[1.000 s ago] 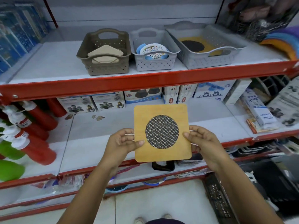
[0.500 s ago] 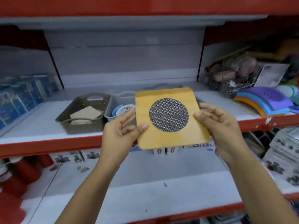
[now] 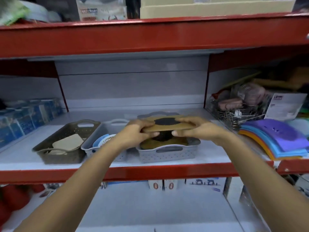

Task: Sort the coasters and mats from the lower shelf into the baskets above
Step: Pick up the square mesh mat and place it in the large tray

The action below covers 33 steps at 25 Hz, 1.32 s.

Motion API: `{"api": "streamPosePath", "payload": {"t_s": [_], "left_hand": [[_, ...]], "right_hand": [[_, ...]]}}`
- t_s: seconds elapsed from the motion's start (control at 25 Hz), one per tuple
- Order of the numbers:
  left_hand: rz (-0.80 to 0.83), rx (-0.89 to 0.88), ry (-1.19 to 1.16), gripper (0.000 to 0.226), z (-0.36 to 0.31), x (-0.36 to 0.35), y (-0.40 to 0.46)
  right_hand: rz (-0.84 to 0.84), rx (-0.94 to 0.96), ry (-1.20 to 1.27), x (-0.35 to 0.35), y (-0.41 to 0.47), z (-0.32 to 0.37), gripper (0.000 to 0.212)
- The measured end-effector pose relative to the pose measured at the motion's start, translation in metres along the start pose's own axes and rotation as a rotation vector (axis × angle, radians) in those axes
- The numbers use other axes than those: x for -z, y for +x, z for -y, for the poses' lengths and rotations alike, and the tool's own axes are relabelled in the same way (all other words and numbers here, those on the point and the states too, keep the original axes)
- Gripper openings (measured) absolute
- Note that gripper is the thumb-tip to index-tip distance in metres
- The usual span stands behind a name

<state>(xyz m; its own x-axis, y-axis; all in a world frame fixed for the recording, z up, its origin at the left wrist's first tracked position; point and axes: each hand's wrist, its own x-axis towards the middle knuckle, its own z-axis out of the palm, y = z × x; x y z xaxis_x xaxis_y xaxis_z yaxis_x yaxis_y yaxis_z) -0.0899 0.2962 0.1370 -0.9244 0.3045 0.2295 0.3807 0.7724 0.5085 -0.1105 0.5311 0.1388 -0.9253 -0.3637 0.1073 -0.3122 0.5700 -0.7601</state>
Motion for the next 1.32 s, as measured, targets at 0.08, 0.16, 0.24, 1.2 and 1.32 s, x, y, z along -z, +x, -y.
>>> {"api": "streamPosePath", "payload": {"t_s": [0.08, 0.16, 0.24, 1.2, 1.32], "left_hand": [[-0.024, -0.038, 0.315, 0.047, 0.003, -0.002, 0.004], [0.021, -0.039, 0.547, 0.045, 0.001, -0.004, 0.003], [0.045, -0.028, 0.666, 0.043, -0.003, -0.003, 0.002], [0.73, 0.082, 0.508, 0.076, 0.01, -0.012, 0.053], [0.673, 0.033, 0.523, 0.066, 0.01, -0.02, 0.051]], "right_hand": [[0.013, 0.076, -0.24, -0.001, 0.011, -0.007, 0.059], [0.035, 0.131, -0.514, -0.002, 0.019, -0.012, 0.055], [0.04, 0.148, -0.726, -0.003, 0.025, -0.011, 0.049], [0.268, 0.125, -0.76, -0.022, 0.049, -0.023, 0.053], [0.308, 0.114, -0.735, -0.023, 0.048, -0.017, 0.051]]}}
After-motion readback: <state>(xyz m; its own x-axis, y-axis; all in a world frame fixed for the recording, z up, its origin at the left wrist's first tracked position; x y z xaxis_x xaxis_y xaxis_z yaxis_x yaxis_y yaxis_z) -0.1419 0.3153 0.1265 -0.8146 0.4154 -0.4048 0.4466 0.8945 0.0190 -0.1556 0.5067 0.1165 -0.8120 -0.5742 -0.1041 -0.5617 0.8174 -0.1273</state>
